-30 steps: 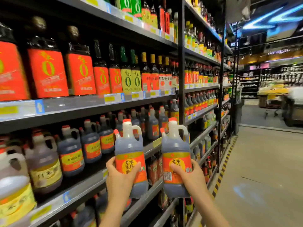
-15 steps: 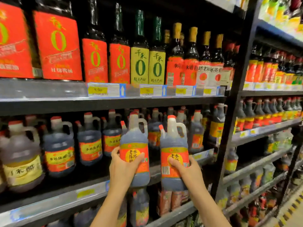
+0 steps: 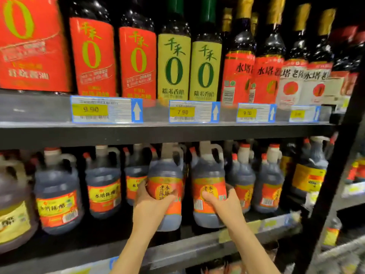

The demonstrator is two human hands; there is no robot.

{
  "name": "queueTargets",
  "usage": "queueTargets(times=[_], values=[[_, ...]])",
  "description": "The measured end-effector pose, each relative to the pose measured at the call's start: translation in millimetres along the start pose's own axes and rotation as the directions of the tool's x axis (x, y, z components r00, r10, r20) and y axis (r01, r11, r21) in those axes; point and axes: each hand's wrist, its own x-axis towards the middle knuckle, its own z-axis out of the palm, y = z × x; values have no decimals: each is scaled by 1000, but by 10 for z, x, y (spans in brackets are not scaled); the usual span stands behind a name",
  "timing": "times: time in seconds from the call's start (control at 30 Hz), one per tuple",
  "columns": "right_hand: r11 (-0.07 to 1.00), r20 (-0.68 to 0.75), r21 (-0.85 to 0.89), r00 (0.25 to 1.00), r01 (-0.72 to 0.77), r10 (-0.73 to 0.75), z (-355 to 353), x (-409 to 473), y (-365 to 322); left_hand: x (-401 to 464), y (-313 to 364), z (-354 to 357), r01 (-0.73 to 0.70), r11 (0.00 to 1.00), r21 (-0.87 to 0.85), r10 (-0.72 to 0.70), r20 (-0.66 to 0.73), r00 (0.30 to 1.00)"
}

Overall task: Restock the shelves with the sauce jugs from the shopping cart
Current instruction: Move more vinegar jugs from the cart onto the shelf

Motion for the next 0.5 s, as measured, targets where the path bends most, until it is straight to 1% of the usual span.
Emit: queueTargets(times=[0.1, 0.2, 0.4, 0.5], values=[[999, 34, -43, 999, 12, -11, 46, 129, 95, 94, -67, 106, -28, 1000, -6, 28, -7, 1000], [997, 58, -71, 998, 19, -15, 72, 212, 180, 151, -129, 166, -61, 997, 41, 61, -22, 998], [991, 106, -121, 993, 58, -45, 25, 270, 229, 81, -202, 253, -48, 996, 79, 51, -40, 998], [995, 133, -90, 991, 39, -26, -26, 267, 240, 43, -170, 269, -41, 995, 93, 45, -41, 998]])
